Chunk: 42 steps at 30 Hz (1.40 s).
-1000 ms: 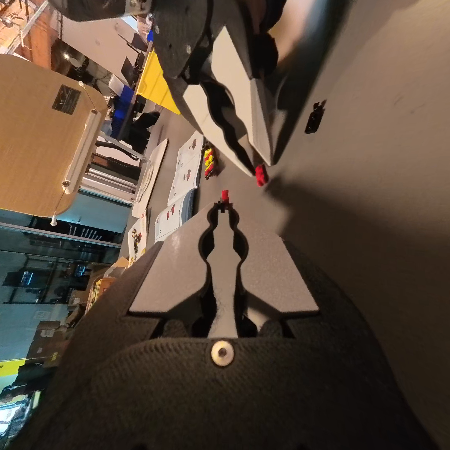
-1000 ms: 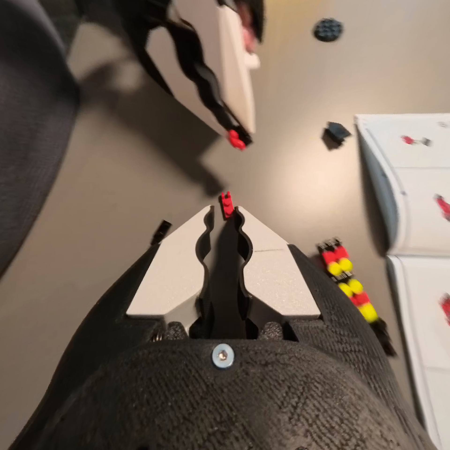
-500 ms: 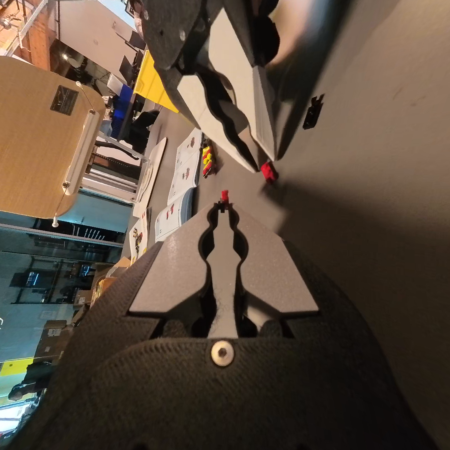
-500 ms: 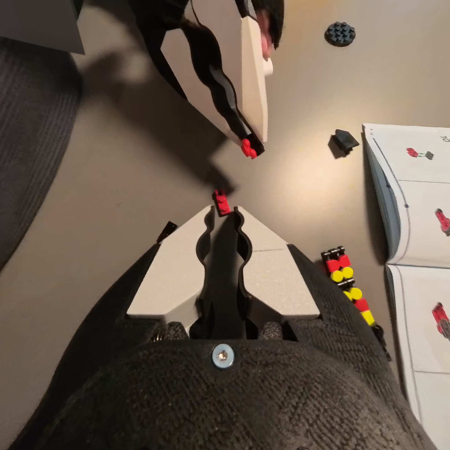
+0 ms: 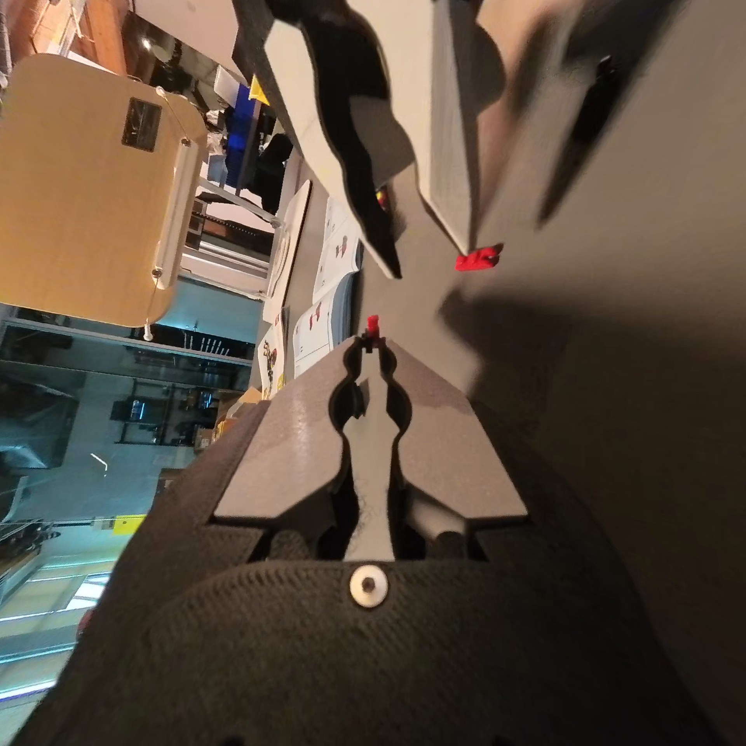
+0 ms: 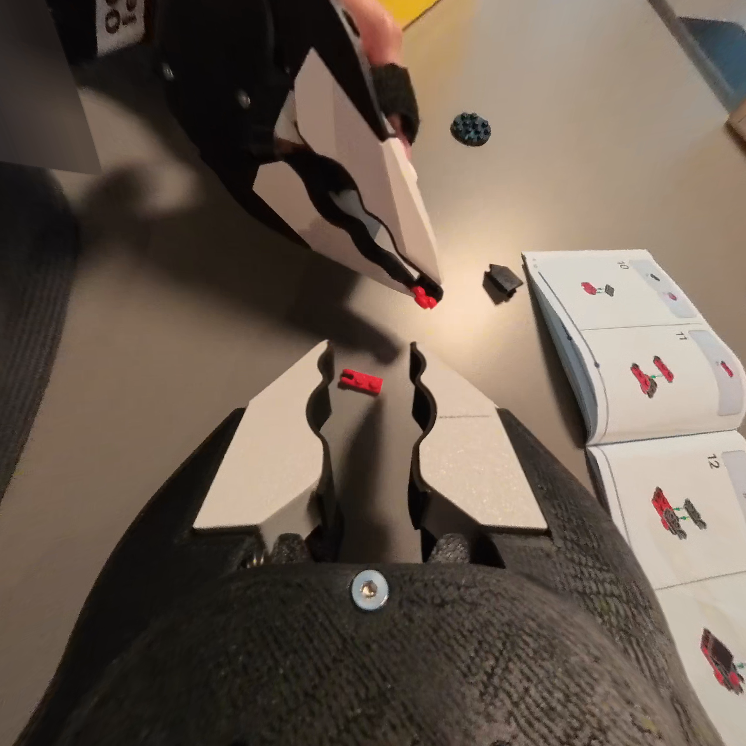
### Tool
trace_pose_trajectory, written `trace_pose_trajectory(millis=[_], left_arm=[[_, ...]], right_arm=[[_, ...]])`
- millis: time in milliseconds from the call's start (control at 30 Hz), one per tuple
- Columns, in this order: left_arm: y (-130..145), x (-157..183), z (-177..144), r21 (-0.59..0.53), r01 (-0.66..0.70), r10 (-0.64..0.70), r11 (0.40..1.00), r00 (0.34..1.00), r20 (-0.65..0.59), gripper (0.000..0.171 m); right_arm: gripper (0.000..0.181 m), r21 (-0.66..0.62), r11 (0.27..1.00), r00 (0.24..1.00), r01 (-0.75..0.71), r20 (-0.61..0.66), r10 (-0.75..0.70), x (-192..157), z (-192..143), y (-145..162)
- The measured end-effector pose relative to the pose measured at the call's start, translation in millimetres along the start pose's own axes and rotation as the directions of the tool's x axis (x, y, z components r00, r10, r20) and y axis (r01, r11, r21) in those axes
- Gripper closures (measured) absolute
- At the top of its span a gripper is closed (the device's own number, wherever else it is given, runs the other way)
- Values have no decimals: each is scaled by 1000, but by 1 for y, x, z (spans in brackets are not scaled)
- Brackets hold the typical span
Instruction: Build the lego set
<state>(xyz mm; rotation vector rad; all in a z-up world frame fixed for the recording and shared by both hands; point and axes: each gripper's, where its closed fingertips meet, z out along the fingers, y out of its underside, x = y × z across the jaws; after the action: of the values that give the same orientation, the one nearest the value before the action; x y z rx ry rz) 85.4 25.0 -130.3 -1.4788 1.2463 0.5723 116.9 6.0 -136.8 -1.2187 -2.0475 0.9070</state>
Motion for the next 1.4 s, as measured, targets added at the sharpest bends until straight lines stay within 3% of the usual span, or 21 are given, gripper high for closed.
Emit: trace_pose_trajectory(millis=[167,333,400,533,700,933,1033,1233,1333,1400], left_arm=[[1,1,1,1,12,-12,1000,1000,-10,164],[2,1,2,-9,-7,7,1000,1000,0,164],[2,0,3,-15,-32,32,999,999,11,164],[2,0,3,-23,-70,71,997,997,28,164],[3,1,4,-35,-91,93,995,995,32,164],[-1,7,5,-31,-162,162,986,986,28,164],[-2,9,5,-28,-182,183,983,983,24,164],[-6,15,6,-10,-216,216,976,976,5,163],[-9,18,6,-5,-289,289,957,957,16,163],[-10,19,6,-9,-340,340,941,940,30,163]], right_arm=[[134,-106,989,988,107,-103,-118,9,5,13],[137,-219,964,955,147,-222,-196,34,-12,30],[142,-208,973,965,100,-220,-146,37,-15,34],[150,-112,988,990,-111,-99,100,21,-9,28],[153,-100,955,954,-280,-144,264,24,-2,34],[170,-92,948,941,-306,-181,287,30,-4,36],[166,-113,954,947,-278,-201,252,32,-7,38],[176,-67,965,959,-253,-149,241,26,-5,29],[176,87,932,936,-352,23,352,14,-8,2],[176,100,908,912,-407,94,399,9,-8,-1]])
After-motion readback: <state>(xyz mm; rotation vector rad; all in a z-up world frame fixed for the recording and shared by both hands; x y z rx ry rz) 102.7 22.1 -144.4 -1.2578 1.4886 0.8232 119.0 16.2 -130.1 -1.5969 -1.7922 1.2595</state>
